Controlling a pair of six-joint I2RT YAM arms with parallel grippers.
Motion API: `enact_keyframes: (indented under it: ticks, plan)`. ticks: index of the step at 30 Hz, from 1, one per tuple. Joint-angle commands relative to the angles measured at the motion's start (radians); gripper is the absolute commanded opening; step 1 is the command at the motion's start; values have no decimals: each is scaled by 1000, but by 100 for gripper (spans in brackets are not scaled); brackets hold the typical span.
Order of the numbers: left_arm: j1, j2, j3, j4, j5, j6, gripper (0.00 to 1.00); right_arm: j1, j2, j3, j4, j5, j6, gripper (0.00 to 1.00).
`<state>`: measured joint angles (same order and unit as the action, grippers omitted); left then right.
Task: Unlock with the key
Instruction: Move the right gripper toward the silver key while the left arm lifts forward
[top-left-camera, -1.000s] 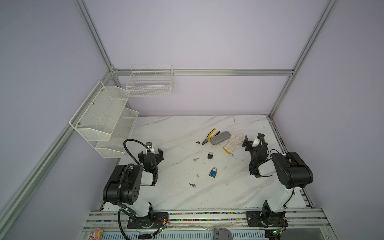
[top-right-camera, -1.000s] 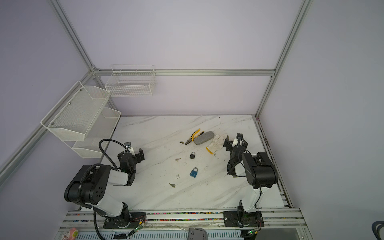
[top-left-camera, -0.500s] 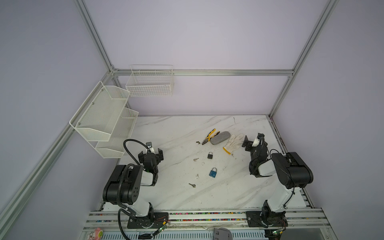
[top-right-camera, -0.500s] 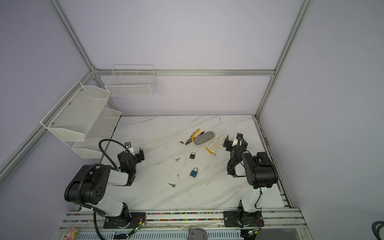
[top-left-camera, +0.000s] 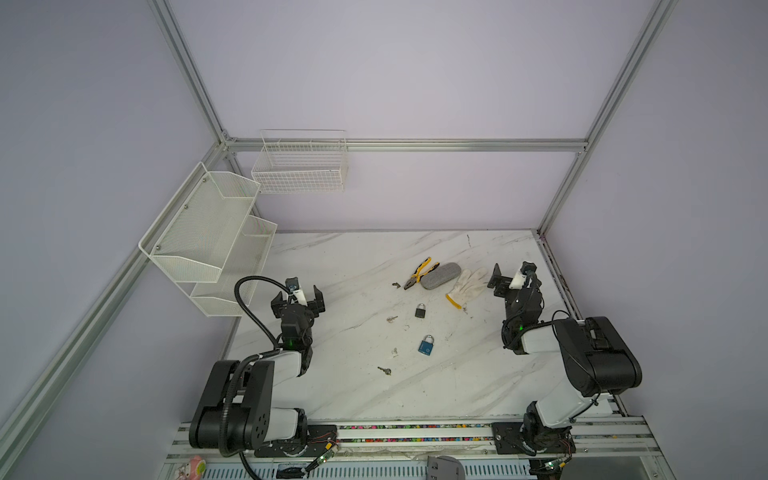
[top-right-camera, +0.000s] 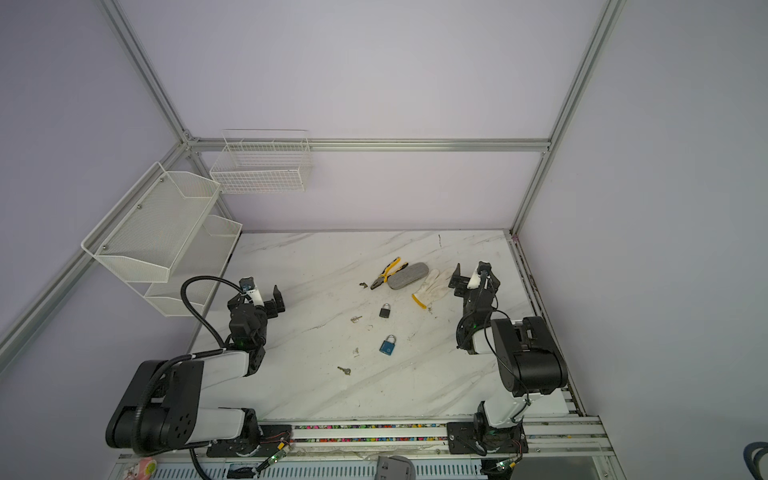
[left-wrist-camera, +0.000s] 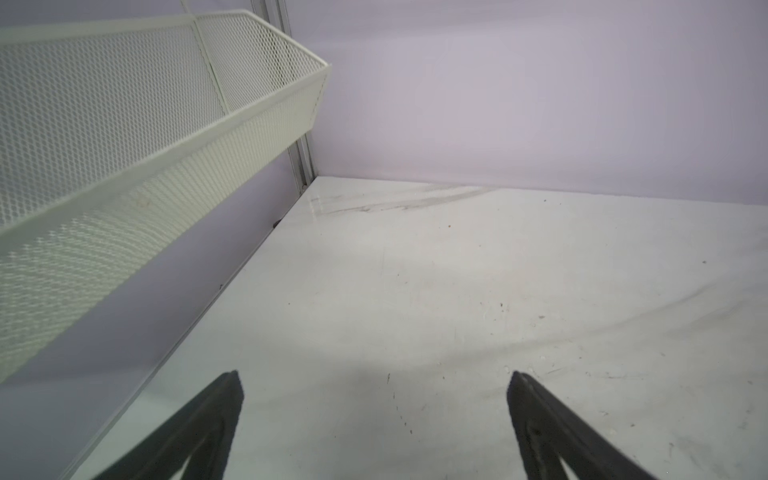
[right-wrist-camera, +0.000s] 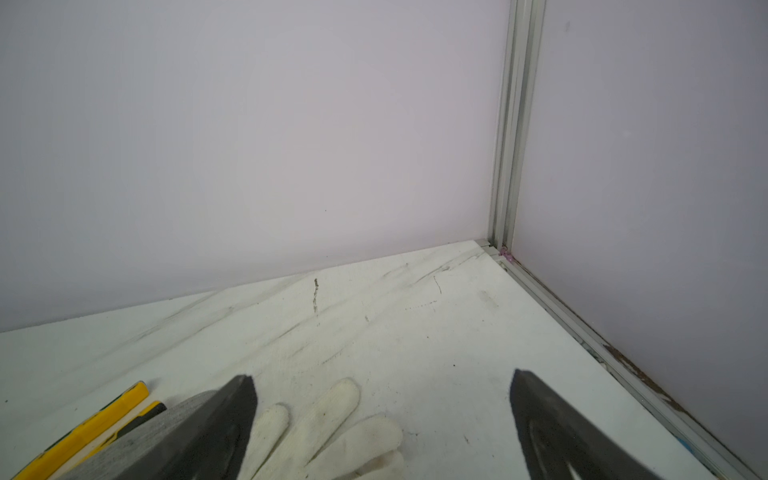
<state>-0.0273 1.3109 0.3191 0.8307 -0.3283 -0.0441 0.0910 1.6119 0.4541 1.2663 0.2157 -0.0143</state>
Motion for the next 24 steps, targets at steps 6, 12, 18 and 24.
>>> enact_keyframes:
  ticks: [6, 12, 18, 24]
  plan:
    - [2, -246, 125, -466, 18, -307, 100, 4, -212, 172, -545, 63, 287, 97]
    - [5, -294, 140, -587, 19, -576, 100, -4, -233, 198, -720, -11, 549, 97]
    - [4, -310, 187, -720, 189, -644, 100, -3, -234, 288, -901, -193, 532, 97]
    - [0, -377, 163, -747, 330, -674, 100, 40, -284, 324, -984, -308, 489, 97]
